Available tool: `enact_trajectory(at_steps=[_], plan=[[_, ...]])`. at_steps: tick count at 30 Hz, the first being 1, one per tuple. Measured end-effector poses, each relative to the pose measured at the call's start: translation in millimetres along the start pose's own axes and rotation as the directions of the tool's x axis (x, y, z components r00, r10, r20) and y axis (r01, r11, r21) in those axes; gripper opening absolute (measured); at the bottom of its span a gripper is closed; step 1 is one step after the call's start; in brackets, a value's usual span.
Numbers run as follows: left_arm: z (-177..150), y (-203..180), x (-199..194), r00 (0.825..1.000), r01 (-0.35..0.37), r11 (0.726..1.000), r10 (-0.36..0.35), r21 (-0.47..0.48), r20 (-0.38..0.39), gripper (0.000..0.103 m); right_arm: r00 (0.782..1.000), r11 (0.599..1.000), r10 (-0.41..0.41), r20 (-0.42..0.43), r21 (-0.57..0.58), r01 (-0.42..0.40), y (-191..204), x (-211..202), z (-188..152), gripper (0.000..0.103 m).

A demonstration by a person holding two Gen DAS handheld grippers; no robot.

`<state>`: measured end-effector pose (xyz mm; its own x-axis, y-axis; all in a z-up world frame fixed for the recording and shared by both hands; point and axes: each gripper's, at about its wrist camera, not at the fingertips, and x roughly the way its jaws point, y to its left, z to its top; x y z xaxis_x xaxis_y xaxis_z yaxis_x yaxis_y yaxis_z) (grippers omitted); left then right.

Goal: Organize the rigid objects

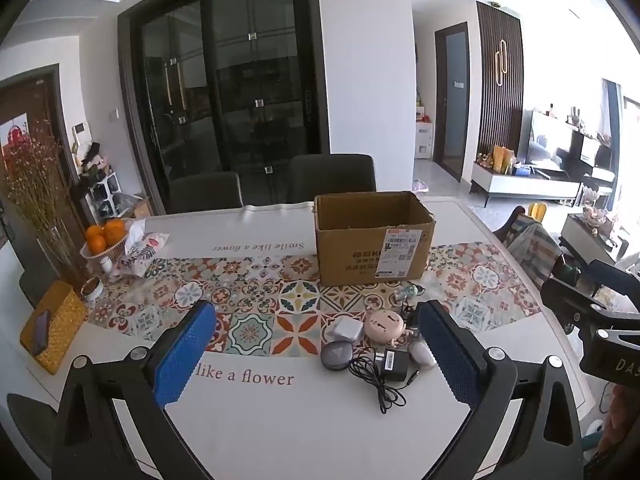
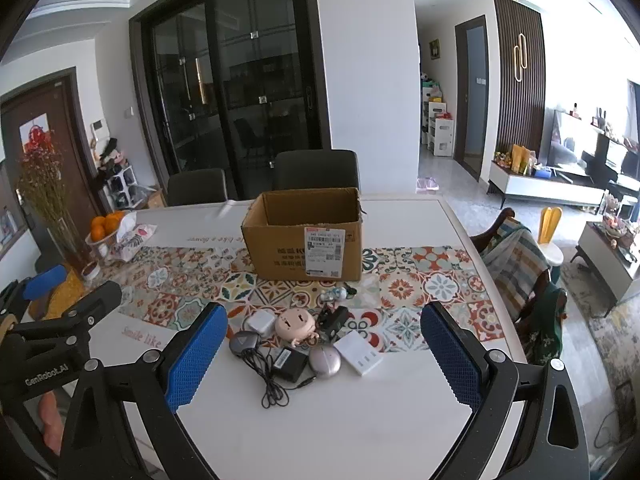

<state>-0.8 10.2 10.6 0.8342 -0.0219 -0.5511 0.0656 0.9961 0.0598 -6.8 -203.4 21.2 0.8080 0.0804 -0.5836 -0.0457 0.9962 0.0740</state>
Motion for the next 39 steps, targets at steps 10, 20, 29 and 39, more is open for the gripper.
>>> enact_trajectory(at_steps=[10,20,29,39], plan=[[3,0,-2,1.000,0.000,1.000,0.000,0.000,0.001,0.103,1.000,1.000,0.004,0.004,0.002,-0.004,0,-2,3,0.097],[1,0,-2,1.000,0.001,1.000,-0.001,-0.001,0.002,0.103,1.000,1.000,0.002,0.005,0.000,-0.002,0,-2,4,0.097],[5,-4,-2,1.000,0.002,1.000,-0.002,0.002,0.003,0.103,1.000,1.000,0.001,0.008,0.000,-0.001,-2,-2,8,0.097],[8,-6,-3,1.000,0.007,1.000,-0.007,0.000,0.002,0.103,1.000,1.000,0.000,0.009,-0.002,0.000,-2,-2,9,0.097]])
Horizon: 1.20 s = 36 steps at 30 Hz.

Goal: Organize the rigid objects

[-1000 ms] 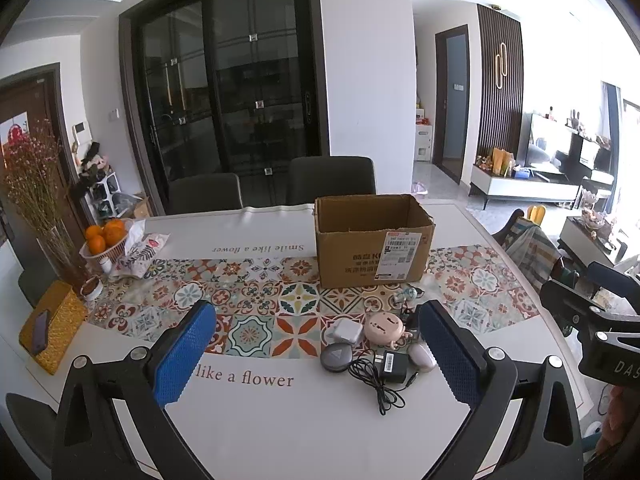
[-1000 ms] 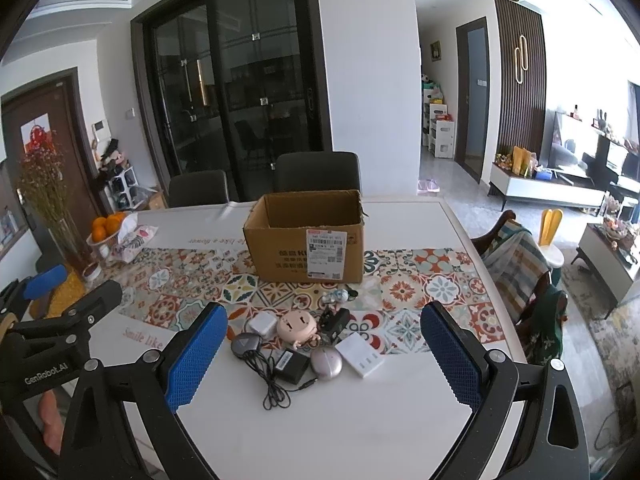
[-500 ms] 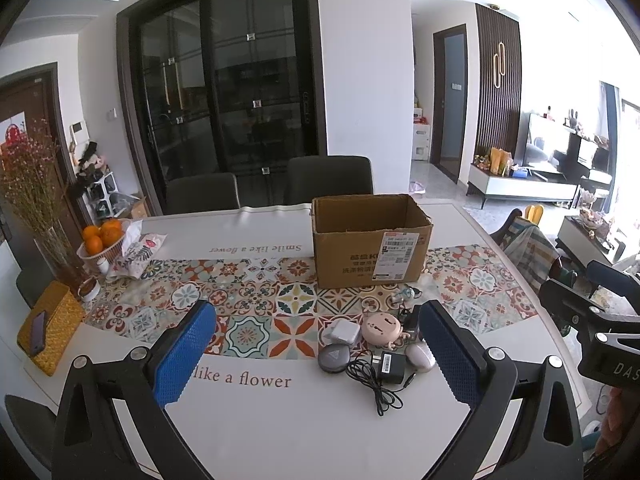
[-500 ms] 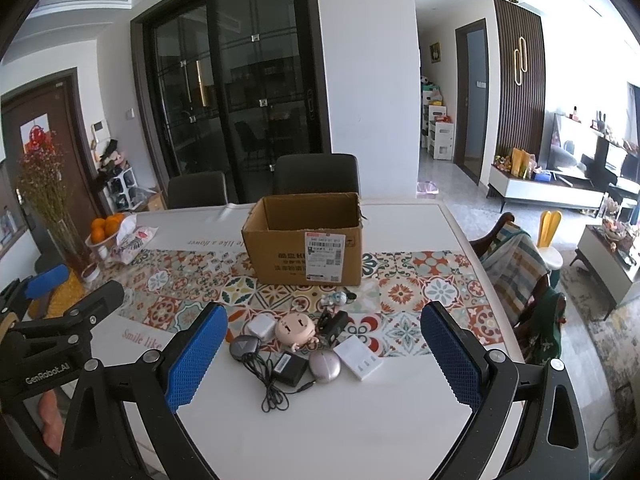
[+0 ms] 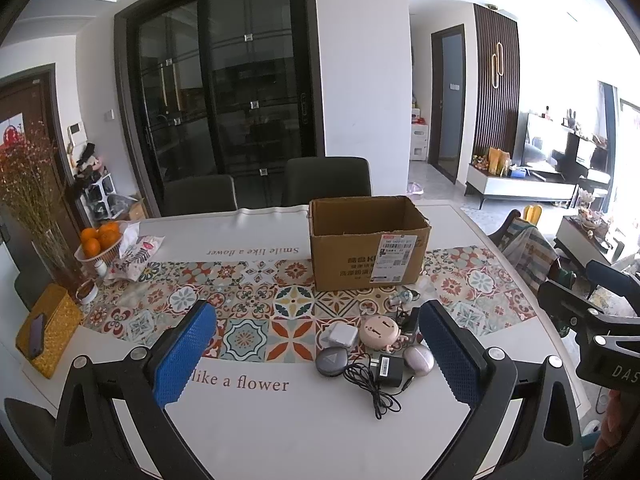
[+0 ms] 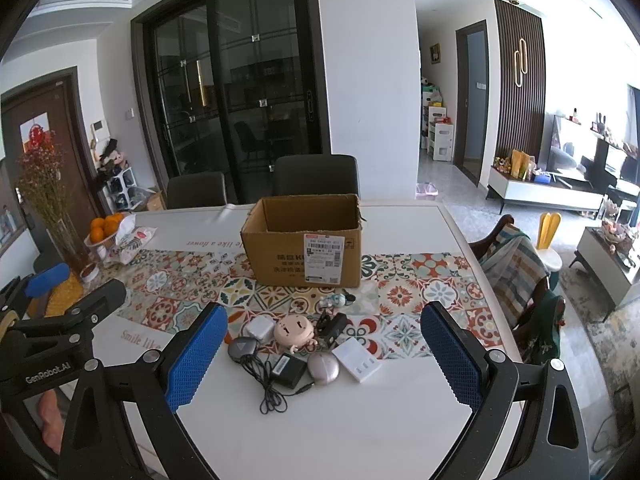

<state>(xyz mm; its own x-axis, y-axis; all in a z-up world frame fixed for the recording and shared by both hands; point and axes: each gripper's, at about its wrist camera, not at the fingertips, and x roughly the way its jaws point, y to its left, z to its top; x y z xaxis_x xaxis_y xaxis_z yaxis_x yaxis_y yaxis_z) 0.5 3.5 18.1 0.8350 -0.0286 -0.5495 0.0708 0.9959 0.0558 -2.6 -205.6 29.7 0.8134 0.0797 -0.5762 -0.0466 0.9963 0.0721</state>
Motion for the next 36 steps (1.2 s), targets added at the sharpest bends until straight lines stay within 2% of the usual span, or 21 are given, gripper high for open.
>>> enact_trajectory(at_steps=[26,36], plan=[[5,-2,-1,1.000,-0.001,1.000,0.001,0.000,0.001,0.103,1.000,1.000,0.001,0.001,-0.004,-0.001,0,0,1,0.097],[5,-17,11,0.999,-0.018,1.000,0.018,0.000,-0.032,0.103,0.998,0.999,0.027,-0.052,-0.020,-0.029,-13,21,1,0.097]])
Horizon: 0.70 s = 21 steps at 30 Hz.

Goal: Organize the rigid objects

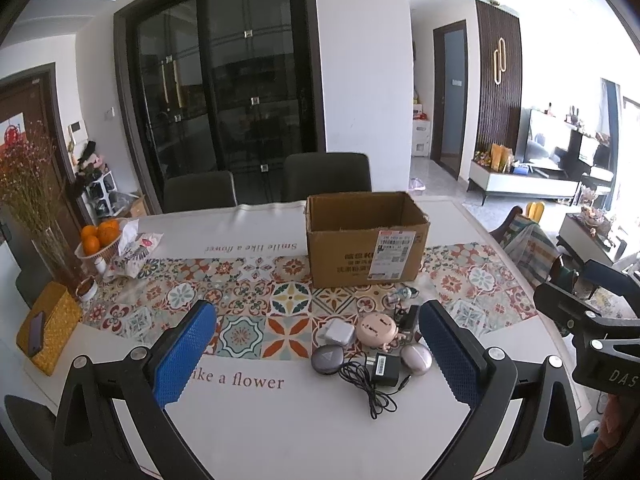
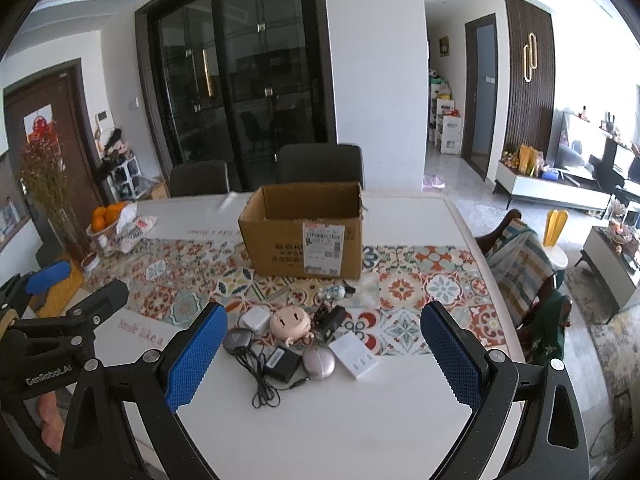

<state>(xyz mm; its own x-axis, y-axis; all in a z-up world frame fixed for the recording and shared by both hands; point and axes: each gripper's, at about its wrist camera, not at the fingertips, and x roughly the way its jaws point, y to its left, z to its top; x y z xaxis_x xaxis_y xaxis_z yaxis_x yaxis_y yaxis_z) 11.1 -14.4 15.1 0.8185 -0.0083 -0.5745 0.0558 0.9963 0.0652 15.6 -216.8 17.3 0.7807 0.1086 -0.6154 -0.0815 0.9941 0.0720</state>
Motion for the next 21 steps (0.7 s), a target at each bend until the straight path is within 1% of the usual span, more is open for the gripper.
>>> enact_trajectory(at_steps=[5,10,13,16,19,21], plan=[[-14,-4,16,0.997,-0.025,1.000,0.025,-0.014,-0.067,0.103,0.996,0.999,0.033,-0.080,-0.010,-0.034,-5,29,-16,0.097],[-36,-7,35,0.987,-0.075,0.997,0.072,-0.014,-0.143,0.103,0.988,0.997,0.063,-0.141,-0.025,-0.067,-1,53,-29,0.097],[-45,-2,45,0.981,-0.090,0.996,0.086,-0.015,-0.175,0.103,0.981,0.996,0.078,-0.179,-0.021,-0.084,6,68,-34,0.097],[-51,6,59,0.974,-0.095,0.995,0.091,-0.012,-0.206,0.103,0.974,0.996,0.081,-0.212,-0.017,-0.087,15,85,-38,0.097],[-55,17,73,0.970,-0.081,0.997,0.078,-0.004,-0.231,0.103,0.966,0.996,0.086,-0.245,0.003,-0.088,26,102,-40,0.097],[-58,24,82,0.970,-0.065,0.998,0.066,0.015,-0.233,0.103,0.960,0.997,0.074,-0.271,0.020,-0.071,33,114,-42,0.097]])
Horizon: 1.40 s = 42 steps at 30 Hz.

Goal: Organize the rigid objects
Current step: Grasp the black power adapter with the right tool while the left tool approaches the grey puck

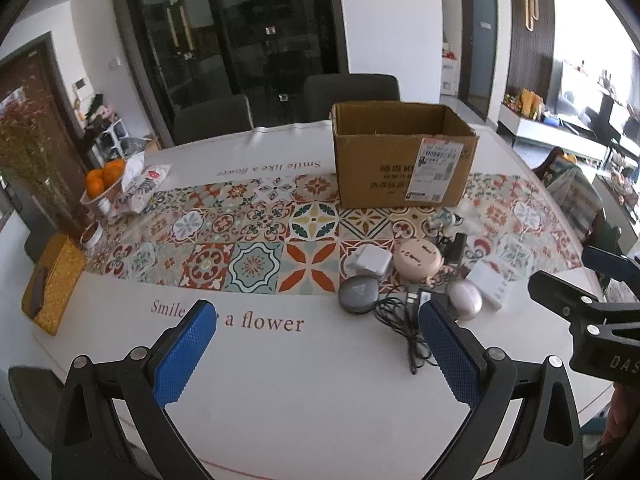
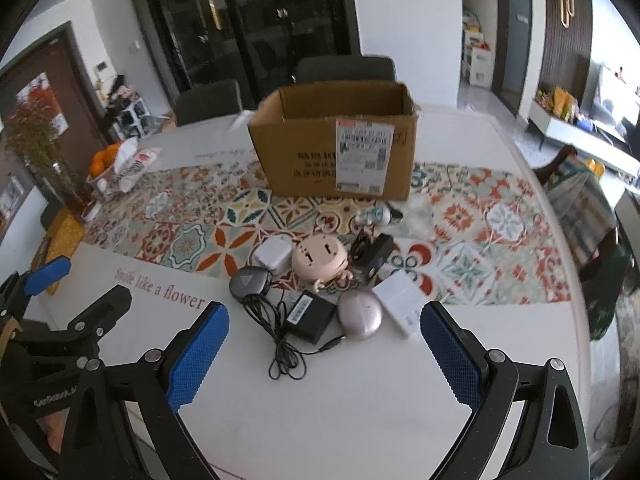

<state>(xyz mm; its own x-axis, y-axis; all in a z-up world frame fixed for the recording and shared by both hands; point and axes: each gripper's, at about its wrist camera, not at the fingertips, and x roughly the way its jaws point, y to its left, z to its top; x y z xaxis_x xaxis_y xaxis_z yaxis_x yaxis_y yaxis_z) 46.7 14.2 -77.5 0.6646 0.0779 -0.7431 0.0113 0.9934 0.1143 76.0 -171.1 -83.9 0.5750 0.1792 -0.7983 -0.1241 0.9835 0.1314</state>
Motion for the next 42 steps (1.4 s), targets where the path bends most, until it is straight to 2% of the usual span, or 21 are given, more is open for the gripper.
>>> enact_trajectory(at_steps=[2,9,14,20,30,38,42], plan=[[3,7,11,1.000,0.011,0.999,-0.010,0.034,-0.010,0.103,1.000,1.000,-0.005,-0.030,0.020,0.006,7,13,1,0.096],[11,29,58,0.994,0.093,0.990,-0.087,0.102,-0.062,0.103,0.992,0.993,-0.017,-0.123,0.112,0.031,24,57,-2,0.082],[10,34,88,0.984,0.148,0.979,-0.131,0.143,-0.118,0.103,0.980,0.980,0.016,-0.197,0.197,0.024,22,88,-10,0.068],[10,30,114,0.974,0.184,0.968,-0.156,0.172,-0.166,0.103,0.968,0.965,0.027,-0.248,0.260,0.040,14,117,-13,0.057],[13,25,150,0.956,0.221,0.958,-0.175,0.182,-0.237,0.103,0.945,0.945,0.034,-0.325,0.319,0.075,3,149,-16,0.053],[12,22,167,0.946,0.234,0.954,-0.179,0.188,-0.270,0.103,0.940,0.948,0.021,-0.340,0.307,0.089,6,167,-15,0.053],[11,22,172,0.944,0.232,0.955,-0.175,0.184,-0.281,0.103,0.936,0.950,-0.005,-0.352,0.290,0.114,8,174,-17,0.048]])
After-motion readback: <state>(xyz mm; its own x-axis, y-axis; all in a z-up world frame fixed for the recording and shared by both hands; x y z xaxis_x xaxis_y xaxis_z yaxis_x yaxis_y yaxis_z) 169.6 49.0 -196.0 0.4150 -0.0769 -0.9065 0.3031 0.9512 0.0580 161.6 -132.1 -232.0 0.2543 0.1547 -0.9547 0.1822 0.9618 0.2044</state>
